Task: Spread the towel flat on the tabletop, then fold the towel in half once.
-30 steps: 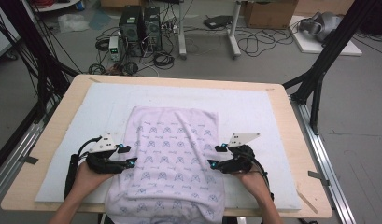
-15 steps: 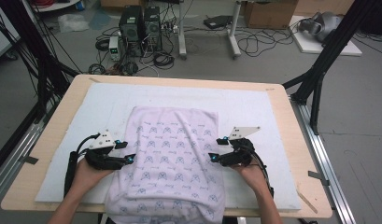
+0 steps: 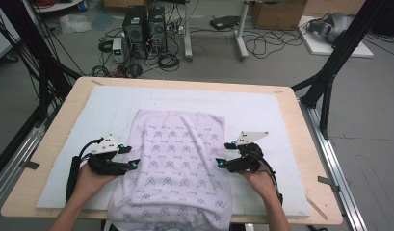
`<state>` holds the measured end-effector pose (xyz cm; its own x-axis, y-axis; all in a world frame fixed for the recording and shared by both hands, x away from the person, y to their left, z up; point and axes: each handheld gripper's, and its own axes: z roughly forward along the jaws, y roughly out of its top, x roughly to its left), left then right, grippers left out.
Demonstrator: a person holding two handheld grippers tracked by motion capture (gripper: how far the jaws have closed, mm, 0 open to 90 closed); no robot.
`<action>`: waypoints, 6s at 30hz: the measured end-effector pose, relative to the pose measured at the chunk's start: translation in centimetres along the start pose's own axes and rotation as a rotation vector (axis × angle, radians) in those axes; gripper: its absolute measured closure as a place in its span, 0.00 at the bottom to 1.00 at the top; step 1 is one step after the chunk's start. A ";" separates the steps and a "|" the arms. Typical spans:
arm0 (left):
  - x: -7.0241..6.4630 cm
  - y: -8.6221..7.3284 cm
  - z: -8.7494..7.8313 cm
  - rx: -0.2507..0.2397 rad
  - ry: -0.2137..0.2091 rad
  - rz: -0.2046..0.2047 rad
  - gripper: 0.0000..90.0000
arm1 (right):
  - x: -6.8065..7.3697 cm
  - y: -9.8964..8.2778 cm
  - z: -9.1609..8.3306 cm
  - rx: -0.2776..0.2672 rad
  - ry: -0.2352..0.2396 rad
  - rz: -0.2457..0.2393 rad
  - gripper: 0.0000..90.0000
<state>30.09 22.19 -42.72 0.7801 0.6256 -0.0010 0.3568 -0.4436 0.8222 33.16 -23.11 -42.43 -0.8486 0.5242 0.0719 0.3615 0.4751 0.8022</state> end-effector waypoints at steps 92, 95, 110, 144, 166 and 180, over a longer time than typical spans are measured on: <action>5.5 3.0 -1.1 -0.035 0.095 -0.069 0.98 | -4.0 4.2 -1.6 -0.009 0.048 0.055 0.93; 3.9 1.0 -2.1 -0.024 0.064 -0.052 0.98 | -2.0 2.7 -1.8 0.022 0.064 0.034 0.93; 3.0 -0.5 -1.6 0.031 -0.015 -0.091 0.50 | -0.4 0.1 -1.6 0.070 0.060 0.052 0.50; 2.6 0.8 -0.9 -0.007 0.023 -0.051 0.89 | -0.7 1.5 -1.0 0.022 0.072 0.013 0.84; 1.6 0.3 -1.5 -0.010 0.034 -0.025 0.96 | 1.3 0.8 -1.5 0.018 0.095 -0.048 0.84; 1.3 0.3 0.0 0.008 0.003 -0.031 0.96 | 0.8 1.5 0.8 0.075 0.117 -0.041 0.86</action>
<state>31.26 22.87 -42.50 0.7671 0.6411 -0.0244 0.3845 -0.4290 0.8174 33.32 -21.42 -41.62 -0.9010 0.4189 0.1123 0.3497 0.5486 0.7594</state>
